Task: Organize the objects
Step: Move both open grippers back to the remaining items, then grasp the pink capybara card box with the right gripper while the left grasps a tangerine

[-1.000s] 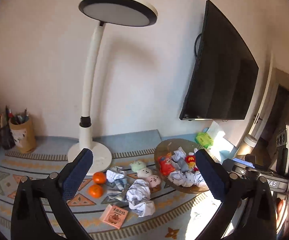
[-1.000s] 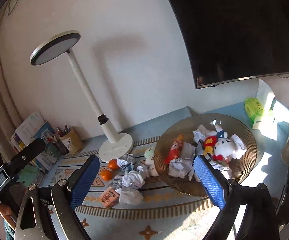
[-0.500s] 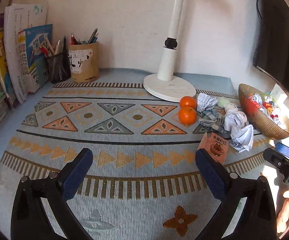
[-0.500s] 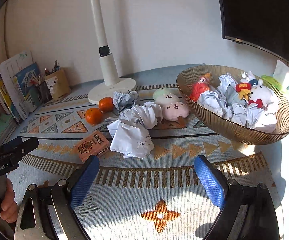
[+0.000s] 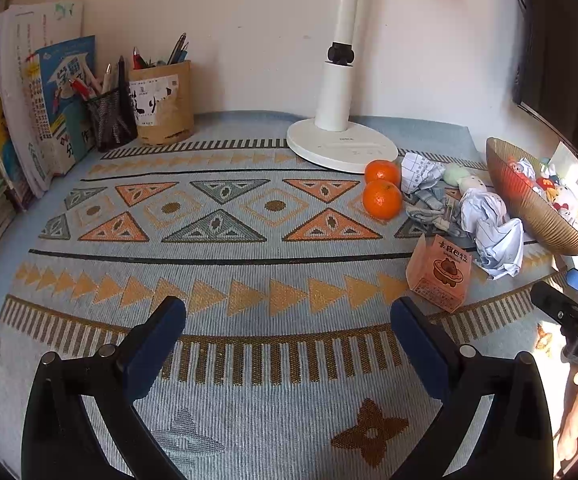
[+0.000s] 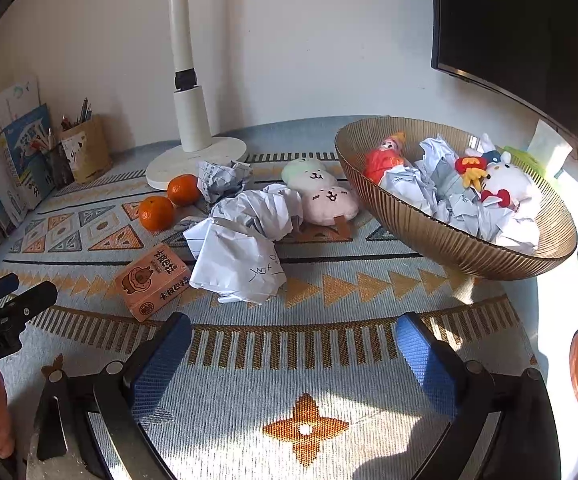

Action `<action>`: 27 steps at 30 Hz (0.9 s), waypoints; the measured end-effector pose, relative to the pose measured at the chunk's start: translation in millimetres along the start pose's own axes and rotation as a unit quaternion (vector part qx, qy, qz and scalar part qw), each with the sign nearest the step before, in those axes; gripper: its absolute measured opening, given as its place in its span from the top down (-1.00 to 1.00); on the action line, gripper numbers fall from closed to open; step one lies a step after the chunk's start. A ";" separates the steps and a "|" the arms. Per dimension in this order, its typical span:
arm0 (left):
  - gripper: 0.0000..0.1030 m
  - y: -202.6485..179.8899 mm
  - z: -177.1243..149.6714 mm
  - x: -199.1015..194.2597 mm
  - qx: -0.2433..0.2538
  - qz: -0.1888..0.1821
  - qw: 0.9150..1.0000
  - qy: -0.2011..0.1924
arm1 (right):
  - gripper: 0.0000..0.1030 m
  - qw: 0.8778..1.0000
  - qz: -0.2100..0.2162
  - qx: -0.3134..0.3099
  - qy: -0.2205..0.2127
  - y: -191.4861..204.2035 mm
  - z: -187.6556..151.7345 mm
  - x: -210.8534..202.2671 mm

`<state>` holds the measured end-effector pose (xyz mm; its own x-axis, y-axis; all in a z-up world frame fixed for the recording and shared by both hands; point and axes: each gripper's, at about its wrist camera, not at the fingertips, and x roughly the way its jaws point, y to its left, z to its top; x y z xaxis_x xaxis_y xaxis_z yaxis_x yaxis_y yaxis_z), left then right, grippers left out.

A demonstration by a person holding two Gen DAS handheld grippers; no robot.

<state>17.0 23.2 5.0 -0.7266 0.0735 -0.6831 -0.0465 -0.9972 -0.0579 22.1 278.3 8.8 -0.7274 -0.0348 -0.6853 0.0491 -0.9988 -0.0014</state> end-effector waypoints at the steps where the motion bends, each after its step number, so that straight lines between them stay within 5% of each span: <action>1: -0.99 0.3 0.0 0.1 -0.001 0.000 1.000 0.000 | -0.99 1.000 -0.002 0.000 0.001 0.3 -0.1 0.2; 12: -0.98 1.6 2.5 2.2 -0.002 -0.018 1.000 0.010 | -0.99 1.000 0.006 -0.003 -0.019 2.7 0.1 -7.8; 15: -0.98 3.9 24.1 11.7 0.008 -0.064 0.997 0.048 | -0.99 0.994 0.111 0.001 -0.012 13.1 1.6 -15.1; 17: -0.98 8.0 48.3 11.1 0.000 -0.095 0.995 0.040 | -0.99 0.987 0.158 0.015 0.018 30.7 3.6 -11.9; 19: -0.98 3.7 69.9 19.2 0.012 -0.124 0.991 0.043 | -0.99 0.985 0.158 0.031 0.067 49.9 8.2 2.5; 22: -0.98 -19.0 86.4 43.3 0.072 -0.111 0.990 0.041 | -0.98 0.975 0.178 0.066 0.115 68.0 14.8 25.0; 27: -0.92 -47.0 88.5 86.7 0.155 -0.137 0.977 0.059 | -0.98 0.988 0.117 0.031 0.101 98.0 21.4 39.4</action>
<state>-104.5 75.5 13.0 -0.5741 0.3201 -0.7536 -0.4470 -0.8937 -0.0391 -16.4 178.3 -2.7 -0.5496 -0.2629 -0.7930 0.1531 -0.9648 0.2138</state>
